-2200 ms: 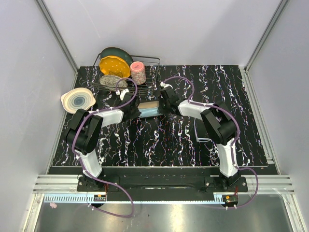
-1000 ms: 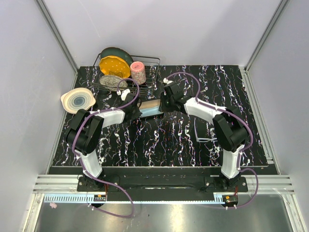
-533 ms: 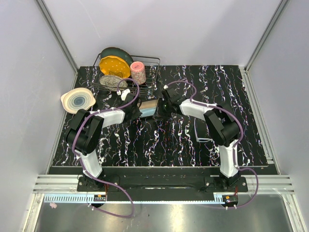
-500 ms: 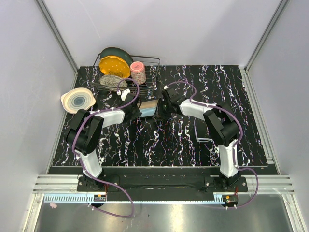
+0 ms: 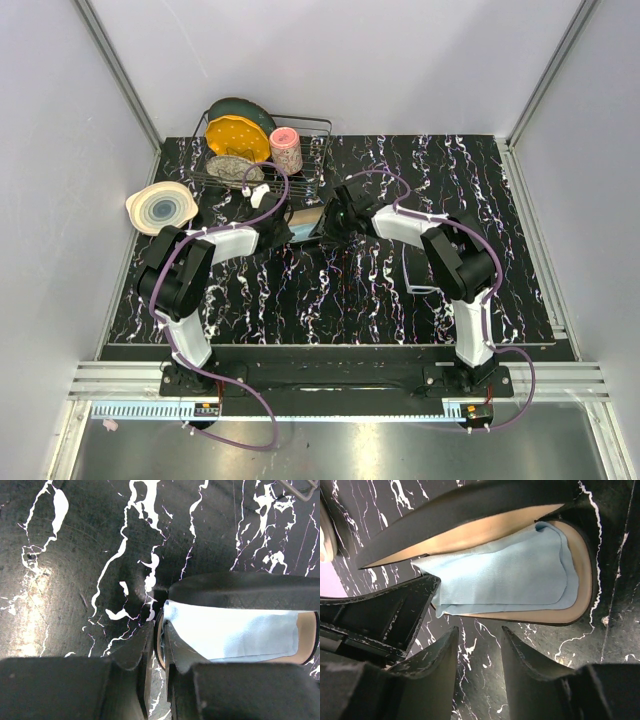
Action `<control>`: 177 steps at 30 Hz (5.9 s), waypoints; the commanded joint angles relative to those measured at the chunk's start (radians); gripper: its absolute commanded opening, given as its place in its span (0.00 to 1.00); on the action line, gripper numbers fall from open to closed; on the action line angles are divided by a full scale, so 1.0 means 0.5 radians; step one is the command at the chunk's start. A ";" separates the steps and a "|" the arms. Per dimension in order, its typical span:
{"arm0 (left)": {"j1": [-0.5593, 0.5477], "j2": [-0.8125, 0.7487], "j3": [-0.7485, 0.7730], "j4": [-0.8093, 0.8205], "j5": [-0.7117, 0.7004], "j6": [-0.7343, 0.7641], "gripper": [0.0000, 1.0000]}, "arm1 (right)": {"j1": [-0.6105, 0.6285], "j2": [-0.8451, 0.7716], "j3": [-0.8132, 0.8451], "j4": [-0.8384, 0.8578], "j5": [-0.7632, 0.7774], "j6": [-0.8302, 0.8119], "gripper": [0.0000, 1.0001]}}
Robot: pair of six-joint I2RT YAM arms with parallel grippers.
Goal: Organize the sunglasses
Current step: Move the opened sunglasses case to the center of the board, then pick up the sunglasses from the center of the board, then fold the right temple of the sunglasses on the sunglasses.
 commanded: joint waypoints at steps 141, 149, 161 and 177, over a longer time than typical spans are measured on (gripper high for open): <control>0.236 -1.051 0.055 -0.402 0.850 0.610 0.99 | -1.330 -0.905 -0.686 -0.914 0.241 -0.905 0.03; 0.313 -1.109 0.325 -0.595 1.021 0.662 0.99 | -0.990 -1.233 -0.377 -0.865 0.243 -1.043 0.00; 0.322 -1.330 0.491 -0.028 2.015 0.451 0.98 | -0.778 -1.549 -0.066 -0.289 -0.348 -1.377 0.00; 0.117 -1.428 0.512 1.282 2.672 -0.491 0.61 | -0.615 -1.651 -0.002 0.077 -0.812 -1.421 0.00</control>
